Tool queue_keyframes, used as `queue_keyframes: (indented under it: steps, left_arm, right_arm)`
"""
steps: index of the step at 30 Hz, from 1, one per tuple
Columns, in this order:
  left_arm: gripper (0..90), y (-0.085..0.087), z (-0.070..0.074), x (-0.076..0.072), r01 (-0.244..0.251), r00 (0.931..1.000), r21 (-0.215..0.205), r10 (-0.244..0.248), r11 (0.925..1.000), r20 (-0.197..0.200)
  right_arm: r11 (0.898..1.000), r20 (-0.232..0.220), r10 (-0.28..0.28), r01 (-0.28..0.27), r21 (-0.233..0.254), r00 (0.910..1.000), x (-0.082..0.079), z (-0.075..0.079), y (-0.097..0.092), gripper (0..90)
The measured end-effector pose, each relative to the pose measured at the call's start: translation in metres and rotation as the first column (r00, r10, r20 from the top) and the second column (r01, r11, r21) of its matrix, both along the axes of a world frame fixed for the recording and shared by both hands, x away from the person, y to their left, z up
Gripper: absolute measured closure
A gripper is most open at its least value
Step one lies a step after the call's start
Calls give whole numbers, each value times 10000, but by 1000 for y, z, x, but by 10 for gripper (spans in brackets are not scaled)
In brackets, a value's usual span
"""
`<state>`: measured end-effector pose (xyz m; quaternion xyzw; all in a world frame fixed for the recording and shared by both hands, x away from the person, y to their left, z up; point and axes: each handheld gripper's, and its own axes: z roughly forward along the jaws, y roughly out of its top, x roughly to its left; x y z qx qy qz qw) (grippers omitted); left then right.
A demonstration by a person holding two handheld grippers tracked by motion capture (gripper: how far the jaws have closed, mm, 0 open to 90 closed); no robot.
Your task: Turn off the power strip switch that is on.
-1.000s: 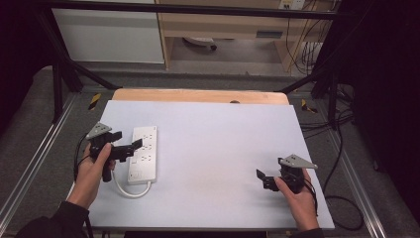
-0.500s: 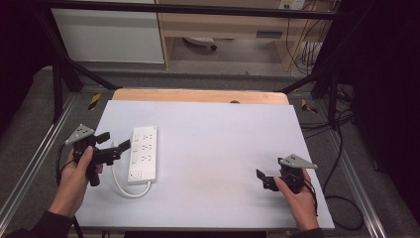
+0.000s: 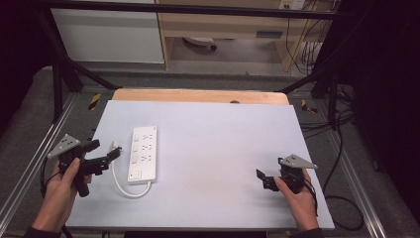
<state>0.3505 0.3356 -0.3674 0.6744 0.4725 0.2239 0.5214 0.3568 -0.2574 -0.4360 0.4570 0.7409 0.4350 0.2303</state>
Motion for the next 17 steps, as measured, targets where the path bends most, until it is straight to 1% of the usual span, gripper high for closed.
queue_keyframes:
  steps: [1, 6, 8, 10, 12, 13, 14, 16, 17]
  left_arm:
    - [85, 1, -2, -3, 14, 10000, 27, -14, 10000, -15]
    - [85, 8, -14, -17, -71, 10000, -123, 71, 9999, -5]
    - [86, 9, -24, -23, -101, 9999, -121, 99, 9999, -104]
    - [86, 9, -37, -27, -43, 9995, 22, 43, 10000, -316]
    - [89, 9, -50, -30, -14, 9984, 165, 23, 9999, -559]
    - [92, 9, -55, -32, -25, 9977, 164, 36, 9999, -683]
    - [99, 8, -58, -32, 28, 9967, 255, -7, 9997, -814]
    - [101, 6, -61, -34, 96, 9963, 526, -50, 9986, -864]
    - [101, 5, -62, -34, 76, 9962, 502, -32, 9987, -868]
  right_arm:
    - [10000, 3, 3, -3, -1, 10000, 0, 0, 0, 36]
    - [10000, 17, -24, 24, -11, 10000, 0, 0, 0, 36]
    - [10000, 17, -29, 29, -30, 10000, 0, 0, 0, 35]
    - [10000, -20, -46, 46, -36, 10000, 0, 0, 0, 35]
    - [9999, -25, -66, 66, -140, 10000, 1, -1, 1, 35]
    - [9997, -93, -85, 83, -210, 9999, 1, -2, 1, 35]
    - [9993, -150, -148, 142, -351, 9998, 2, -3, 1, 35]
    - [9974, -323, -275, 253, -675, 9991, 3, -5, 1, 35]
    - [9956, -460, -409, 368, -864, 9981, 5, -8, 1, 35]
